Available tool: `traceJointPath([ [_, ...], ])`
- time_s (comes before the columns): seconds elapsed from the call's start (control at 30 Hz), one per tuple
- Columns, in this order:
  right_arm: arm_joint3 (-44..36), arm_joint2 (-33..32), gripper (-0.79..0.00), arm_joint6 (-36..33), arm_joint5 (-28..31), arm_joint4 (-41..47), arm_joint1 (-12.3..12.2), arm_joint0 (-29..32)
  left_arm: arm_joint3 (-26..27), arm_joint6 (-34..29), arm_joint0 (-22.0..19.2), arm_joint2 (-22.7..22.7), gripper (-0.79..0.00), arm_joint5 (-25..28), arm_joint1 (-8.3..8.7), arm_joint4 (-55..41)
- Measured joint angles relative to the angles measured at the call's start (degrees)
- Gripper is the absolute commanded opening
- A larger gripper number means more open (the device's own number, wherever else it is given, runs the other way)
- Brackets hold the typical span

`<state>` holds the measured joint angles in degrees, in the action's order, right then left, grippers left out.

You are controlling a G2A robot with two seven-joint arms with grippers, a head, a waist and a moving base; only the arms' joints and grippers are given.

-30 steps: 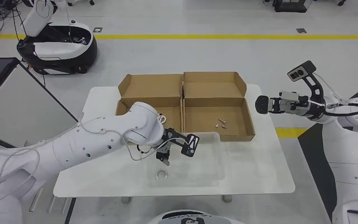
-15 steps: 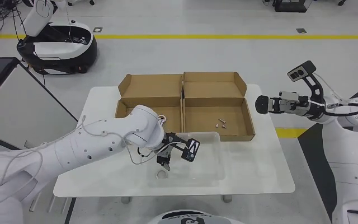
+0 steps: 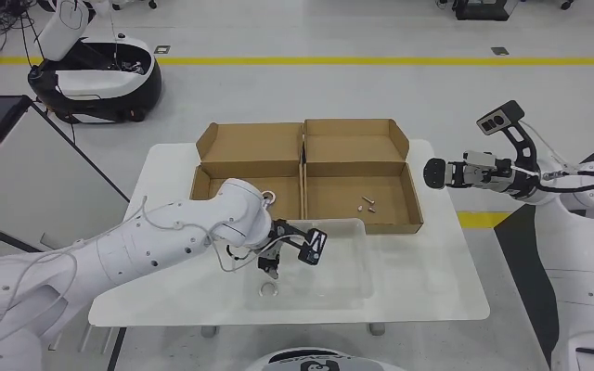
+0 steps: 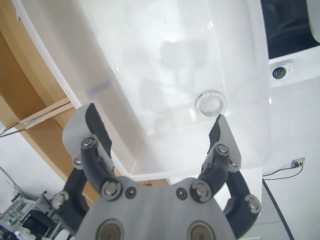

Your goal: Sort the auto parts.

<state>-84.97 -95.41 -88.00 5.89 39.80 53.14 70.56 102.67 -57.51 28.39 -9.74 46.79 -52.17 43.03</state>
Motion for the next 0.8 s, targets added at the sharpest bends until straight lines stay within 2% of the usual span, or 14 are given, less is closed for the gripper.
traceJointPath([
  [0.13, 0.0, 0.0, 0.0, 0.0, 0.0, 0.0, 0.0, 0.0, -0.9, 0.6, 0.8, 0.0, 0.0, 0.6, -0.28, 1.6],
  [0.8, 0.0, 0.0, 0.0, 0.0, 0.0, 0.0, 0.0, 0.0, -5.9, 11.2, 5.2, 0.0, 0.0, 11.2, 0.09, 12.0],
])
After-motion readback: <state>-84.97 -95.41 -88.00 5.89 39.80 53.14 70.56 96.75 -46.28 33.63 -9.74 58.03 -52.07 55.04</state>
